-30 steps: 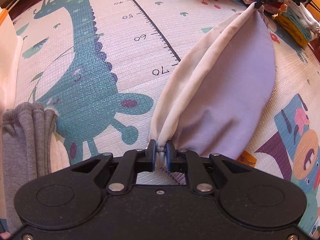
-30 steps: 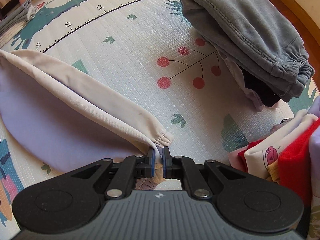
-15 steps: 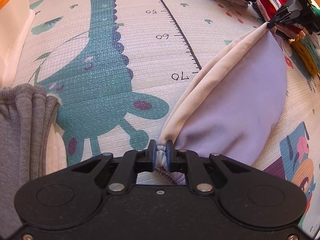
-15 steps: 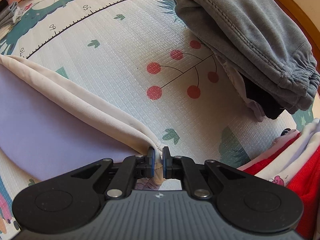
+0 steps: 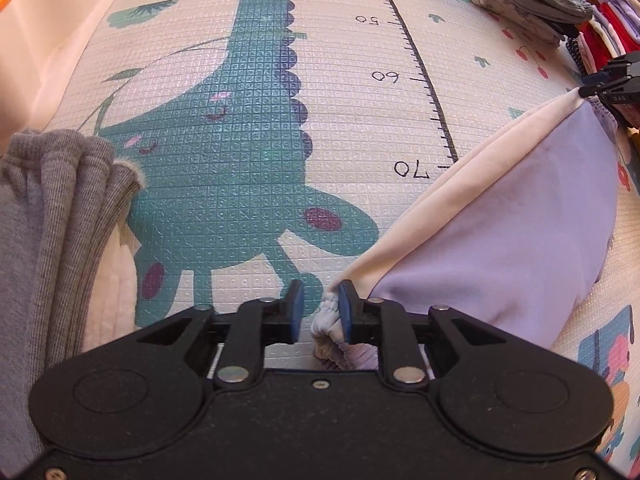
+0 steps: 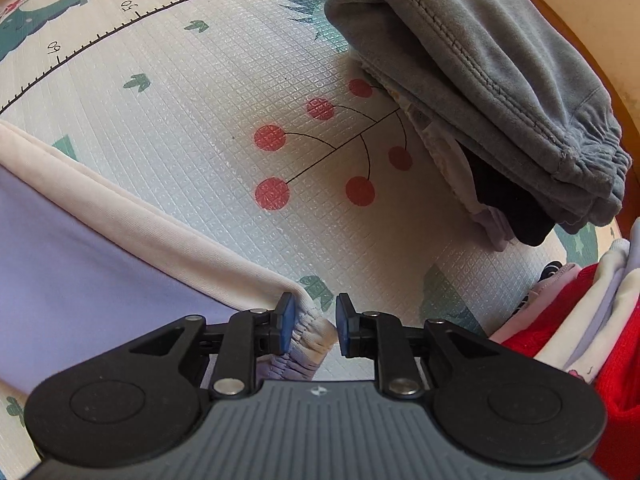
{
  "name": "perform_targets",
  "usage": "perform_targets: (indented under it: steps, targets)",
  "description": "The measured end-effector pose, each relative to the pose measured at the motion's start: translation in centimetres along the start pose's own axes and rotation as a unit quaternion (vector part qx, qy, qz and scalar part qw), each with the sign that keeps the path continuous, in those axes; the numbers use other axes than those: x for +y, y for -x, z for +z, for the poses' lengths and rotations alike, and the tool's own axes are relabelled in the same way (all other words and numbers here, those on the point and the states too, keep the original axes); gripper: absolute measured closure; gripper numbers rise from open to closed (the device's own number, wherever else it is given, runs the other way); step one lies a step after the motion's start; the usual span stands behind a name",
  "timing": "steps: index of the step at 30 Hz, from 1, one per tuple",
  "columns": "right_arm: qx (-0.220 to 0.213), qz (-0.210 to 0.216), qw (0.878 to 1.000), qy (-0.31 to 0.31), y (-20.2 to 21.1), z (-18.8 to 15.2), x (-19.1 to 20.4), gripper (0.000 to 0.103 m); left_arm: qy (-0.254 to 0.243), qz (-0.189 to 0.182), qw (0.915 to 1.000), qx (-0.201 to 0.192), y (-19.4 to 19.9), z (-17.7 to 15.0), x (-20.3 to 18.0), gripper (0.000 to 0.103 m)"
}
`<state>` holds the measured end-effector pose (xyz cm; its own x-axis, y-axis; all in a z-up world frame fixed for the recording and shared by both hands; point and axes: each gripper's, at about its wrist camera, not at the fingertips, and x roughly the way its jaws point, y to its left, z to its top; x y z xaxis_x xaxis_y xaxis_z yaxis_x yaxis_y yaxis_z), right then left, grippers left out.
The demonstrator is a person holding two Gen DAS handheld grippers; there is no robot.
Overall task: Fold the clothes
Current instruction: 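Lay the stacked legs on the mat and open both grippers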
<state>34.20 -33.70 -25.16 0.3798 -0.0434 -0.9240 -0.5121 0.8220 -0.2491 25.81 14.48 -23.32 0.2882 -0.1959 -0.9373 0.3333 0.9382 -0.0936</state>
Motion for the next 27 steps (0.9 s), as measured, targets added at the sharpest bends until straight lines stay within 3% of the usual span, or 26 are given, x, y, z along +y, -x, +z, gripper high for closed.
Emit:
perform_targets:
  steps: [3, 8, 11, 13, 17, 20, 21, 23, 24, 27]
  targets:
    - [-0.017, -0.015, 1.0, -0.009, 0.9, 0.0, -0.3, 0.071, -0.013, 0.021, 0.9994, -0.024, 1.5, -0.1, -0.6, 0.066]
    - [-0.062, -0.065, 0.996, 0.009, 3.5, 0.2, -0.1, 0.06, -0.094, 0.033, 0.9907, -0.093, 5.7, -1.7, -4.6, 0.066]
    - [-0.111, -0.076, 0.991, 0.028, 6.0, -0.1, 1.0, 0.059, -0.132, -0.004, 0.9841, -0.119, 7.7, -3.3, -7.5, 0.066]
    - [-0.131, -0.055, 0.989, 0.041, 7.1, -0.7, 2.4, 0.063, -0.217, -0.02, 0.9684, -0.122, 7.9, -5.2, -10.6, 0.066]
    - [-0.117, -0.015, 0.991, 0.059, 6.7, -2.6, 4.9, 0.068, -0.392, -0.017, 0.9143, -0.102, 6.2, -8.6, -16.1, 0.067]
    - [-0.106, 0.014, 0.992, 0.071, 6.3, -4.1, 6.7, 0.071, -0.457, -0.01, 0.8837, -0.1, 5.1, -10.2, -16.7, 0.067]
    - [-0.103, 0.024, 0.992, 0.076, 6.2, -4.6, 7.3, 0.071, -0.441, -0.017, 0.8926, -0.092, 4.7, -9.8, -16.4, 0.069]
    - [-0.095, 0.044, 0.991, 0.084, 6.0, -5.5, 8.5, 0.071, -0.299, -0.034, 0.9537, -0.004, 1.6, -7.6, -12.7, 0.076]
    - [-0.092, 0.054, 0.99, 0.088, 5.9, -6.0, 9.1, 0.071, -0.246, -0.034, 0.9685, 0.024, 0.2, -7.7, -10.8, 0.079]
    - [-0.089, 0.078, 0.988, 0.101, 5.4, -7.5, 10.3, 0.067, -0.177, -0.083, 0.9801, 0.033, 0.7, -6.8, -7.9, 0.083]
